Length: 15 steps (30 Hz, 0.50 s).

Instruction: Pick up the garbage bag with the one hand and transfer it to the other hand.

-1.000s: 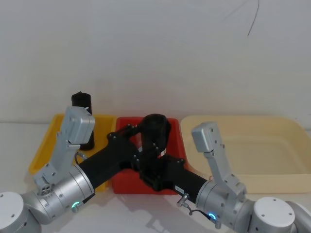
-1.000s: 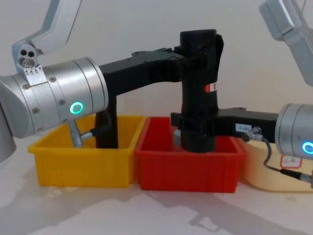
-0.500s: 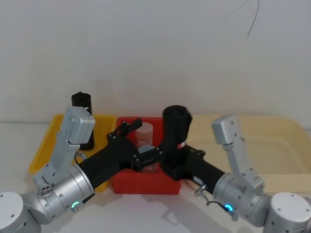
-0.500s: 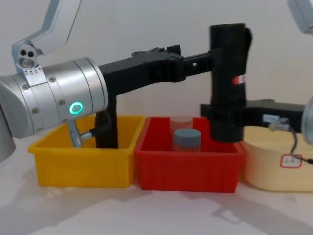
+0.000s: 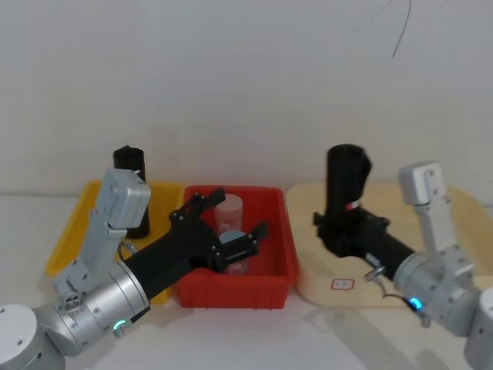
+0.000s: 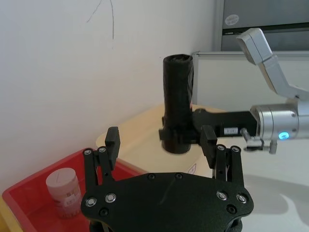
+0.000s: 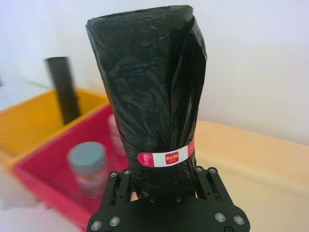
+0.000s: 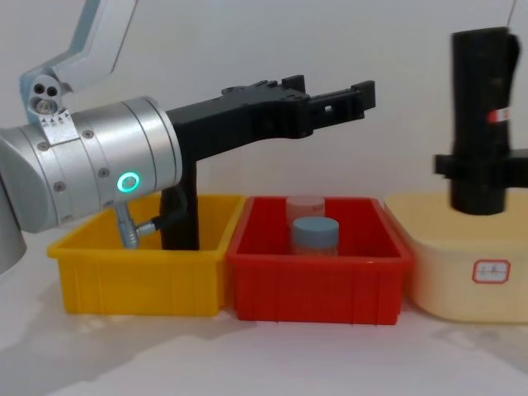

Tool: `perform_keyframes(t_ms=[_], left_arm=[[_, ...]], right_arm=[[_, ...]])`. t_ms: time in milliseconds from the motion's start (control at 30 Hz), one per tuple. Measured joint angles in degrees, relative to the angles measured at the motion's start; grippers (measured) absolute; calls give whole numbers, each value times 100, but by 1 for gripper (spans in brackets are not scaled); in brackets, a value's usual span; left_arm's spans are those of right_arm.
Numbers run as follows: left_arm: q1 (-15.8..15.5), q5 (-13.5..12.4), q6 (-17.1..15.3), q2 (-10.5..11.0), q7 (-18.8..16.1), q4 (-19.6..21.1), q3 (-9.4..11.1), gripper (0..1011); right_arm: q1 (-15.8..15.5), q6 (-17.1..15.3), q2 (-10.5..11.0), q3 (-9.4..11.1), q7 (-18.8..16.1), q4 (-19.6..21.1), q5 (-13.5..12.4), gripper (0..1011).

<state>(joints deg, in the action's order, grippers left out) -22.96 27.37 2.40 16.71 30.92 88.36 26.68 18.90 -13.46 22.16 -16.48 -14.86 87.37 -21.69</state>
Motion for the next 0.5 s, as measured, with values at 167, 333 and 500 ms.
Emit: perform_keyframes(t_ms=[167,333,500], left_arm=[[0,0,0,0,0,0,0,1002],[0,0,0,0,0,0,0,1001],[0,0,0,0,0,0,0,1001]], right_arm=[[45,-50,103,229,159,-102,39,539],[92,-93,198,419,306,-220,99,539],[173,-136,321,615,478,-399,202,647]])
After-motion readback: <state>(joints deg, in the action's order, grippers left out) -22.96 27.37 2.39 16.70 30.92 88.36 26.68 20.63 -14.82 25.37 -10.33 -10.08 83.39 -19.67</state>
